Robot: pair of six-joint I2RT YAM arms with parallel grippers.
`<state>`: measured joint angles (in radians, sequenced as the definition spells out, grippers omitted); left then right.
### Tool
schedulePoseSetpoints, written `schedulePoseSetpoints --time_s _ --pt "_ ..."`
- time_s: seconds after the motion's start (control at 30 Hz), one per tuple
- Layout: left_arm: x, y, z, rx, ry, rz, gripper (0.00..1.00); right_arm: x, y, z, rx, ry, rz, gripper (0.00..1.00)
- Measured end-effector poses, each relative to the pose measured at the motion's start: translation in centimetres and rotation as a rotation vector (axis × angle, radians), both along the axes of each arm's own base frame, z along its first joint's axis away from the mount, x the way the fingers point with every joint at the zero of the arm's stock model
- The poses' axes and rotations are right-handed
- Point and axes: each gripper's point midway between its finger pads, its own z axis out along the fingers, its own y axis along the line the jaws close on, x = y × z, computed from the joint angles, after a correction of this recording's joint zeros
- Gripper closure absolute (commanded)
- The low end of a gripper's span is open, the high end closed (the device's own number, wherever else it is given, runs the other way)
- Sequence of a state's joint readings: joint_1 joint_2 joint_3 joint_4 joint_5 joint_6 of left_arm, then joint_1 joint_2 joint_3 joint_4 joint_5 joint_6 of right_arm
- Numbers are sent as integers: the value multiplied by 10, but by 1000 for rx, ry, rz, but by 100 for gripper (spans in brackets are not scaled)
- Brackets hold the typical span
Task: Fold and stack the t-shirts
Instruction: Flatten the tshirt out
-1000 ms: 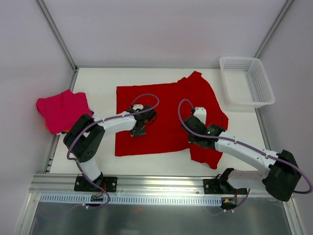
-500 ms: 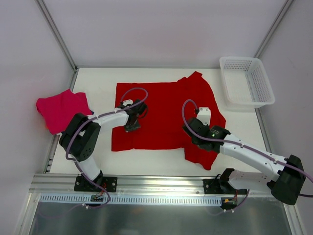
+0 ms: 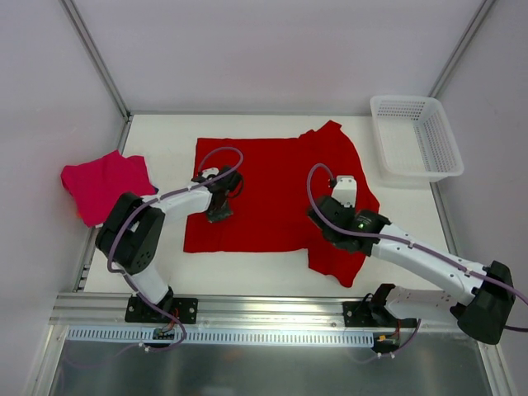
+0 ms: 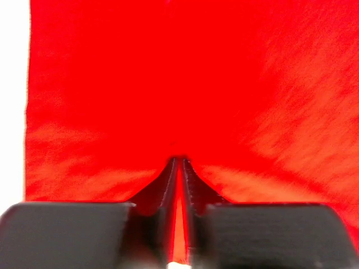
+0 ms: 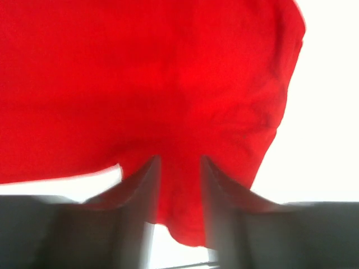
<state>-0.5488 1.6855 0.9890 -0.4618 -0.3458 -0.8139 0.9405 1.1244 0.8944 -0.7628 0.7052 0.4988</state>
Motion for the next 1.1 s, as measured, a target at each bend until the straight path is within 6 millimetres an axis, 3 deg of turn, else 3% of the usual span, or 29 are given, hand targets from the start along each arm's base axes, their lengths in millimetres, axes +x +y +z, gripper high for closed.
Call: schedulePoseSetpoints --time_s 0.07,0.1,0.17,0.27,0.33,0.43,0.5,0.6,0.73,0.83,0.97,1.1 --pt "-6 1 7 10 5 -27 31 9 2 19 -4 -48 6 17" --pt "-7 0 15 7 -9 -40 5 14 3 31 -9 -75 18 8" --pt "1 -4 38 -3 -57 -59 1 30 8 60 12 -136 29 4" --pt "44 -20 92 -49 -200 -72 1 66 5 105 67 -219 0 4" --pt "77 -22 125 -83 -278 -53 1 92 -4 121 86 -240 -35 3" --pt "124 -8 148 -93 -344 4 2 141 -20 132 98 -239 -83 4" --pt "152 7 146 -77 -344 45 4 173 -28 126 96 -208 -100 6" --pt "180 26 121 -38 -285 85 7 225 -30 101 117 -125 -91 8" --pt "193 47 79 6 -182 121 9 285 -29 64 140 -40 -70 9" --pt "199 60 59 23 -126 136 10 322 -26 33 153 21 -44 10" --pt "226 70 61 32 -148 149 14 359 -24 4 190 59 -22 12" --pt "260 76 77 53 -222 145 15 375 -26 -23 250 99 -11 13"
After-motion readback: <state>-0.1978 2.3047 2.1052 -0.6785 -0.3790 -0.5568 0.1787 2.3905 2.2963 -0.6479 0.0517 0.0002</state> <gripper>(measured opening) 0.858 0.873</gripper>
